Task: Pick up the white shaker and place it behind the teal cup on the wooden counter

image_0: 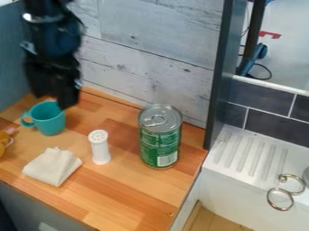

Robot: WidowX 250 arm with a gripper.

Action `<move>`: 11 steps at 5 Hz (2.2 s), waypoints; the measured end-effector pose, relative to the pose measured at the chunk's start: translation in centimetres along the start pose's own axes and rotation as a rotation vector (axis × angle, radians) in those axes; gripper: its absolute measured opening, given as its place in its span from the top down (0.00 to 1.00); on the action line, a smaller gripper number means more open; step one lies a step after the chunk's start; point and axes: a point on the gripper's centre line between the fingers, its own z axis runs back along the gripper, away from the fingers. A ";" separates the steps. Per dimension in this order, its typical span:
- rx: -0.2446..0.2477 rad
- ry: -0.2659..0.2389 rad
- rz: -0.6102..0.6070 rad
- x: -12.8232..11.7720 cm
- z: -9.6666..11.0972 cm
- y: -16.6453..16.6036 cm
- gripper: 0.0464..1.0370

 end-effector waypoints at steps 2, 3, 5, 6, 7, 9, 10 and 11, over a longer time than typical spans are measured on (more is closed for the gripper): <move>-0.026 0.020 -0.085 2.7 -5.0 -0.4 0.04; -0.059 0.043 -0.096 3.0 -6.0 -0.7 0.04; -0.052 0.067 -0.145 3.5 -6.1 -2.5 0.04; -0.050 0.116 -0.149 3.4 -7.5 -2.8 0.04; -0.042 0.176 -0.121 3.0 -8.6 -2.6 0.04; -0.045 0.204 -0.102 2.8 -9.6 -2.4 0.12; -0.042 0.191 -0.106 3.0 -9.6 -2.4 0.40; -0.039 0.166 -0.095 3.4 -9.7 -2.4 0.45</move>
